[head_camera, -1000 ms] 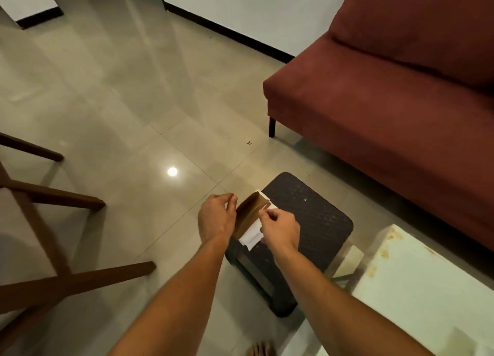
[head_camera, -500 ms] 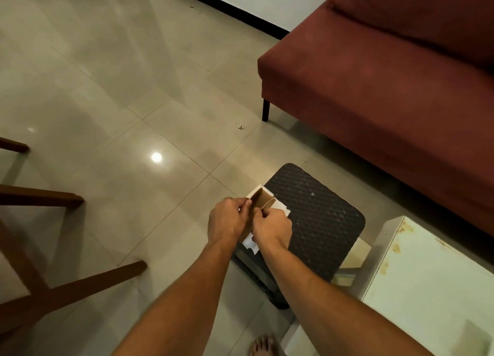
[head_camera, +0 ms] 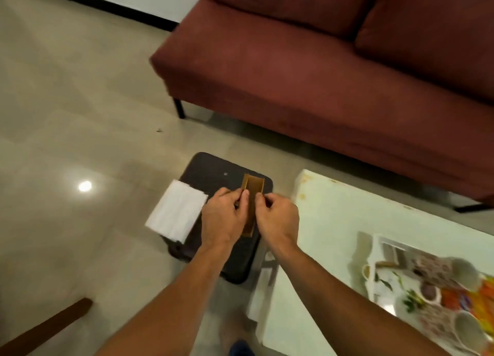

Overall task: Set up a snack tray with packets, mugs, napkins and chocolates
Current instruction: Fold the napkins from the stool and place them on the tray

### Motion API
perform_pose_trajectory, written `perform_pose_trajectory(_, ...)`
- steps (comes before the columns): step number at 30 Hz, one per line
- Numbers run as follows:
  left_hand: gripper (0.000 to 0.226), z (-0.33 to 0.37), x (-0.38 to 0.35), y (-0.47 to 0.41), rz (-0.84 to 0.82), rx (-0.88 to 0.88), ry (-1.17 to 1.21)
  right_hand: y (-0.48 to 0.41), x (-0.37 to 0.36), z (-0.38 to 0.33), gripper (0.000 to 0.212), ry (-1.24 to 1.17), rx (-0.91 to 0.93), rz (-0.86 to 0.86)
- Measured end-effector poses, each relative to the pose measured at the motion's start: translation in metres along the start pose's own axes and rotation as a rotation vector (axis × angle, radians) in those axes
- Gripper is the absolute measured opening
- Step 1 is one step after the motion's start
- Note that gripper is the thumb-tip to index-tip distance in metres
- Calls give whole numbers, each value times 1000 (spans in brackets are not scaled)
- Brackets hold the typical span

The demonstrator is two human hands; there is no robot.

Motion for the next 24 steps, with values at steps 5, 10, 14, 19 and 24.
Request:
perform_pose_trajectory(5,30,131,-74,46,-176,-46,179,-2,144,75,34,173,-5,194)
perform_pose_trajectory(10,31,245,-148,119,-312,-105,241,17,261,174,33,187,-136,310)
perform_pose_trajectory(14,32,285,-211,178,-446,-87,206,33,306,251,29,235,-231,308)
perform_pose_trajectory(19,29,296,-261,213,-482,-64,139,37,312,316,31,247,-315,244)
perform_pose_trajectory(24,29,295,-289,216,-474,-35,111,24,308,342,32,265,-339,208)
Point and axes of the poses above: each hand's wrist, its own y-axis away from the middle knuckle, its own x-axis out of the back of the hand, z = x × y, the point moved 10 cm from there along -y, towards the middle knuckle, and after that the axes turned 12 degrees about -y, right-handed, at the moved point
